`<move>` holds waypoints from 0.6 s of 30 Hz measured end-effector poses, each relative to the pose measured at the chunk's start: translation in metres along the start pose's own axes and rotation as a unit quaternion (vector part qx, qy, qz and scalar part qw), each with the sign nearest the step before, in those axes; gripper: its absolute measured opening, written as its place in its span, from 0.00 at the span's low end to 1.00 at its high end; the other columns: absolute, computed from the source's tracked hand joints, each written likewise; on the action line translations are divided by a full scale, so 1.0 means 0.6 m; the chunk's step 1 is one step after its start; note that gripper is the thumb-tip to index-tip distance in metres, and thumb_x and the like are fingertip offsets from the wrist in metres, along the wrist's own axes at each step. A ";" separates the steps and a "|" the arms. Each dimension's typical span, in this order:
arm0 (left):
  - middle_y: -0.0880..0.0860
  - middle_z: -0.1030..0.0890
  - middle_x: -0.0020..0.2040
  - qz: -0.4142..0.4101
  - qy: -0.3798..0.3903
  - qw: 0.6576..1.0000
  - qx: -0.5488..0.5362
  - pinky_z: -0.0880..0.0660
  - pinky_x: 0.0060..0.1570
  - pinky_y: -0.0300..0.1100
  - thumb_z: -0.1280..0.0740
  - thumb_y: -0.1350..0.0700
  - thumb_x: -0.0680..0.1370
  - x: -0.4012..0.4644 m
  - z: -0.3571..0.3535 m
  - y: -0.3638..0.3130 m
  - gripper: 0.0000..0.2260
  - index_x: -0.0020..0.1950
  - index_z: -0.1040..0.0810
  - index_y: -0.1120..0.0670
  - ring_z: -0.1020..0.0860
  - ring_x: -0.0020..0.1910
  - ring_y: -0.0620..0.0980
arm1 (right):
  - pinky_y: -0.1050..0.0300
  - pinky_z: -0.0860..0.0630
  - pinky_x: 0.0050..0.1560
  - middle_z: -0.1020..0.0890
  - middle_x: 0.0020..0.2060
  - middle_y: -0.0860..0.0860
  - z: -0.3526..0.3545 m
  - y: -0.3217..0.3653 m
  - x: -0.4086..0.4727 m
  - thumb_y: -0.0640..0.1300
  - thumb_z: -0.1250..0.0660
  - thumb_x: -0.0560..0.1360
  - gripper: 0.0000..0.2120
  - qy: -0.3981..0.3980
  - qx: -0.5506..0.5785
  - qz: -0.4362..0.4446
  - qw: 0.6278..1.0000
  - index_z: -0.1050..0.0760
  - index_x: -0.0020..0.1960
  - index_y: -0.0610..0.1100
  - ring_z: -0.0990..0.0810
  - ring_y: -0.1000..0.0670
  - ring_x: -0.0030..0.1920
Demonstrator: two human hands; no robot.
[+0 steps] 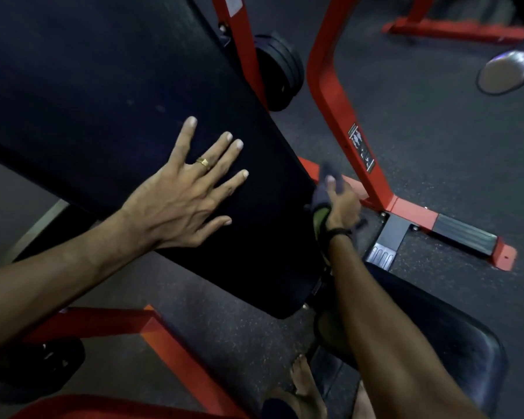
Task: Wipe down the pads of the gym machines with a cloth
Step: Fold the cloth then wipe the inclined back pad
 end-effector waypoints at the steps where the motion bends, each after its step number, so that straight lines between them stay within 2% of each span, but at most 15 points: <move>1: 0.69 0.54 0.80 0.003 -0.010 1.000 -0.004 0.53 0.70 0.76 0.62 0.36 0.82 0.000 0.001 0.001 0.35 0.82 0.49 0.57 0.55 0.80 0.68 | 0.44 0.29 0.61 0.20 0.59 0.39 -0.002 0.057 -0.009 0.62 0.41 0.81 0.22 0.008 0.010 0.059 0.998 0.23 0.66 0.49 0.24 0.37 0.63; 3: 0.69 0.54 0.80 0.005 -0.016 1.000 -0.009 0.54 0.70 0.76 0.61 0.36 0.82 0.001 0.002 0.001 0.35 0.82 0.49 0.56 0.54 0.80 0.67 | 0.46 0.33 0.63 0.22 0.59 0.43 -0.006 0.153 -0.065 0.59 0.39 0.81 0.20 -0.001 0.057 0.176 0.983 0.23 0.67 0.49 0.27 0.41 0.65; 5: 0.69 0.56 0.80 0.005 -0.002 1.000 -0.008 0.54 0.70 0.76 0.61 0.36 0.82 0.000 0.003 -0.001 0.35 0.82 0.52 0.56 0.56 0.80 0.67 | 0.47 0.32 0.62 0.23 0.55 0.47 0.009 0.182 -0.131 0.58 0.36 0.79 0.20 -0.030 0.117 0.260 0.958 0.23 0.66 0.50 0.27 0.44 0.61; 8: 0.69 0.58 0.80 0.009 0.007 1.000 -0.008 0.56 0.70 0.75 0.62 0.36 0.82 0.001 0.003 -0.004 0.35 0.82 0.53 0.56 0.58 0.80 0.67 | 0.44 0.26 0.55 0.25 0.51 0.46 0.018 0.058 -0.169 0.61 0.39 0.79 0.21 -0.061 0.100 0.312 0.943 0.25 0.62 0.47 0.24 0.42 0.53; 10: 0.69 0.57 0.80 0.011 0.005 1.000 -0.014 0.56 0.70 0.75 0.61 0.36 0.82 0.001 0.001 -0.001 0.35 0.82 0.51 0.56 0.58 0.80 0.67 | 0.42 0.26 0.53 0.27 0.50 0.46 0.015 -0.043 -0.163 0.67 0.44 0.79 0.27 -0.049 0.088 0.264 0.959 0.25 0.62 0.47 0.25 0.43 0.51; 12: 0.68 0.56 0.80 0.012 -0.004 1.000 -0.021 0.57 0.71 0.75 0.60 0.36 0.82 0.000 0.001 0.001 0.34 0.82 0.49 0.56 0.57 0.80 0.67 | 0.47 0.28 0.57 0.28 0.51 0.48 0.008 -0.087 -0.144 0.70 0.44 0.78 0.28 -0.033 0.089 0.152 0.984 0.26 0.63 0.50 0.28 0.45 0.54; 14: 0.68 0.54 0.80 0.013 -0.017 0.999 -0.026 0.57 0.71 0.75 0.59 0.36 0.82 -0.001 0.003 0.000 0.34 0.82 0.48 0.55 0.56 0.80 0.67 | 0.48 0.29 0.60 0.26 0.52 0.44 -0.004 -0.071 -0.097 0.68 0.44 0.79 0.24 -0.062 0.041 0.068 0.995 0.26 0.65 0.54 0.27 0.43 0.57; 16: 0.68 0.54 0.80 0.010 -0.014 1.000 -0.022 0.56 0.71 0.75 0.58 0.36 0.82 -0.003 0.005 -0.001 0.34 0.82 0.48 0.55 0.55 0.80 0.67 | 0.41 0.25 0.57 0.20 0.52 0.43 -0.014 -0.030 -0.036 0.73 0.49 0.76 0.28 -0.053 0.048 -0.008 0.997 0.27 0.66 0.61 0.22 0.39 0.54; 18: 0.68 0.54 0.80 0.004 -0.005 1.000 -0.023 0.56 0.71 0.75 0.58 0.36 0.82 -0.002 0.004 -0.001 0.34 0.82 0.49 0.54 0.56 0.80 0.67 | 0.41 0.24 0.55 0.17 0.52 0.42 -0.032 0.048 -0.001 0.74 0.49 0.76 0.30 0.005 0.007 0.013 1.000 0.24 0.65 0.58 0.20 0.38 0.54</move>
Point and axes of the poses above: each hand's wrist, its own x-axis towards the middle knuckle, its own z-axis out of the back of the hand, y = z × x, the point moved 7 cm from there along x, towards the middle knuckle
